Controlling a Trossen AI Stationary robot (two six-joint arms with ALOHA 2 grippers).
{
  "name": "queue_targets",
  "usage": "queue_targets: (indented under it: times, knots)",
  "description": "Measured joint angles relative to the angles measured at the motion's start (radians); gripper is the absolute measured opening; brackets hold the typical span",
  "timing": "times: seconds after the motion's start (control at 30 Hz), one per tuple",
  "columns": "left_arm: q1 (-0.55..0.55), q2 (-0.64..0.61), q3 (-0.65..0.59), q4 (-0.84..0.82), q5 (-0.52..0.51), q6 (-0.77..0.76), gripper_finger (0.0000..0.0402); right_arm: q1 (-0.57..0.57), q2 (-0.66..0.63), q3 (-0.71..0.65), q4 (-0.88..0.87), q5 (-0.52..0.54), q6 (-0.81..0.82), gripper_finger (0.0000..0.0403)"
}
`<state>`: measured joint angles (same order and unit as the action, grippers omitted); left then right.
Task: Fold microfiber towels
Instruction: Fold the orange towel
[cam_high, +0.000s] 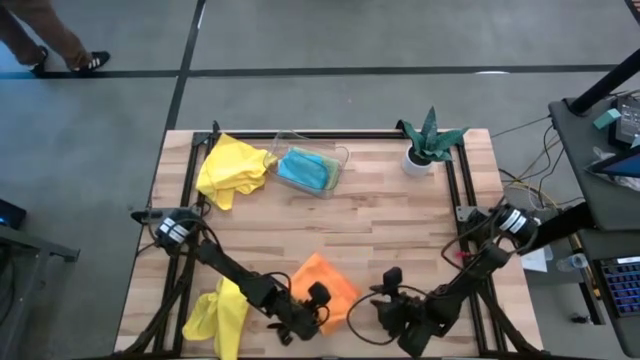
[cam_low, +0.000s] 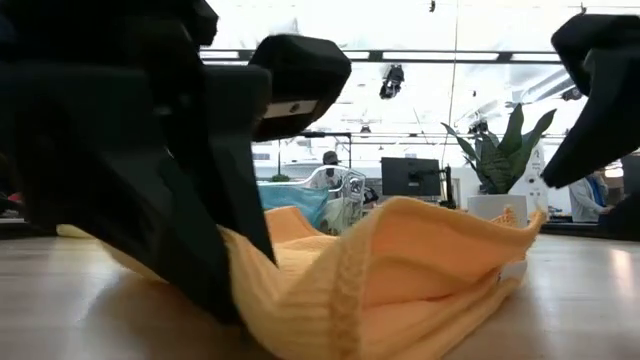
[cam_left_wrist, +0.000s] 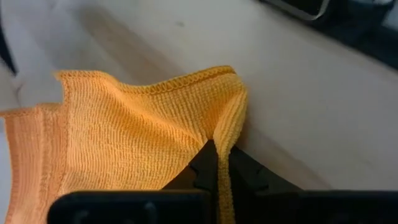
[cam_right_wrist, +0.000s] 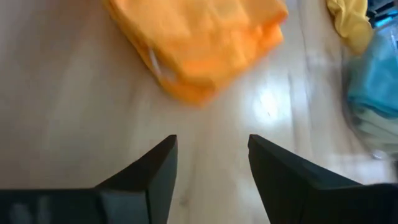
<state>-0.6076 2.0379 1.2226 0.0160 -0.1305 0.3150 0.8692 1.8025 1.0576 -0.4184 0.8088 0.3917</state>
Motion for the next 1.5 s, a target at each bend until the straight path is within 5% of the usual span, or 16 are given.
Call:
queue_targets:
  times: [0.4, 0.73, 1.17, 1.5]
  knots:
    - [0.000, -0.027, -0.017, 0.011, 0.048, -0.022, 0.0000, -0.084, 0.038, -0.002, -0.054, -0.107, -0.190, 0.0189]
    - [0.011, -0.028, -0.057, 0.024, 0.016, -0.148, 0.0003, -0.108, 0.055, -0.001, 0.003, -0.082, -0.256, 0.0189]
    - [0.008, -0.136, -0.058, -0.113, -0.017, -0.252, 0.0151, -0.110, 0.055, -0.003, 0.006, -0.077, -0.215, 0.0189]
    - [0.003, -0.322, -0.171, -0.276, -0.194, -0.647, 0.0166, -0.112, 0.054, 0.001, 0.015, -0.058, -0.028, 0.0189]
